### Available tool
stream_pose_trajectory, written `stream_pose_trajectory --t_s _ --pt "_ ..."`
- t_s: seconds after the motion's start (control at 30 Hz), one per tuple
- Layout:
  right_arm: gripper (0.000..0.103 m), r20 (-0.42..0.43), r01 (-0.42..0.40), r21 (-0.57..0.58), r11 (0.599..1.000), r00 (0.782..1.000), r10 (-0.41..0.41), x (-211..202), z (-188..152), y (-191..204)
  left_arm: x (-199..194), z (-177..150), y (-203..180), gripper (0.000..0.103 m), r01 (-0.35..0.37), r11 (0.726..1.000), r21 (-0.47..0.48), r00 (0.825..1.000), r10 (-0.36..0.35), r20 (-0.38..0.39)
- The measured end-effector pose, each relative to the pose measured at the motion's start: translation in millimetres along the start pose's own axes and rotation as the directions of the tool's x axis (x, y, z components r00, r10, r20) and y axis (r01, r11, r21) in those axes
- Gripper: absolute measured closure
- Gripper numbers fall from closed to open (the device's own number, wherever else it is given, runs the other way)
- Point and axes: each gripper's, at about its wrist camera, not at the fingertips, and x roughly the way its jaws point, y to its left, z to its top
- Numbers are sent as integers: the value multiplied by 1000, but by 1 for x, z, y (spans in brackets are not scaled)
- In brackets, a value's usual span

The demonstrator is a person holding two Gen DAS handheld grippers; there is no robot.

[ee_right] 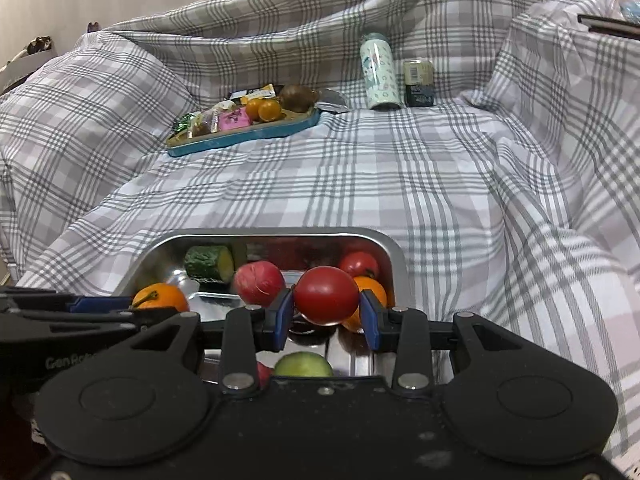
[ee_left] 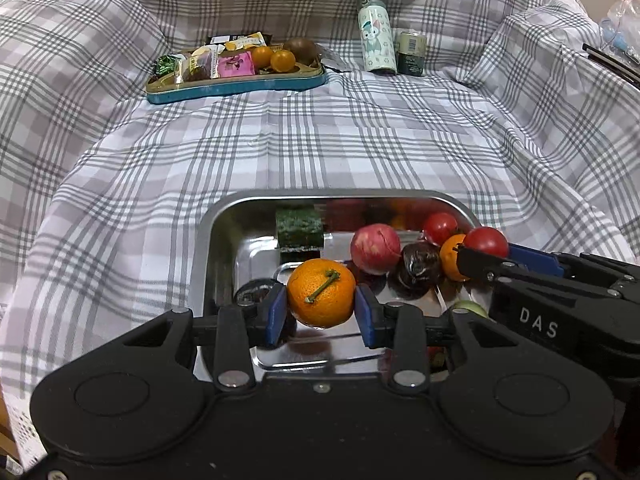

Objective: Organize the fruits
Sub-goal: 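Carry the tangerine and tomato over the steel tray with both tools, then open the left tool dropping the tangerine while the right tool releases the tomato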

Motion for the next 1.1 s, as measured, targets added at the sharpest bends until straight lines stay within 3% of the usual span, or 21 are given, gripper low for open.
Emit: stream_pose_trajectory --t_s 0.37,1.1 --pt "65 34 7 -91 996 999 -4 0 -8 15 2 -35 3 57 -17 999 30 996 14 86" --pt "63 59 14 -138 990 998 -6 -3 -12 19 -4 -32 8 54 -12 1000 -23 989 15 148"
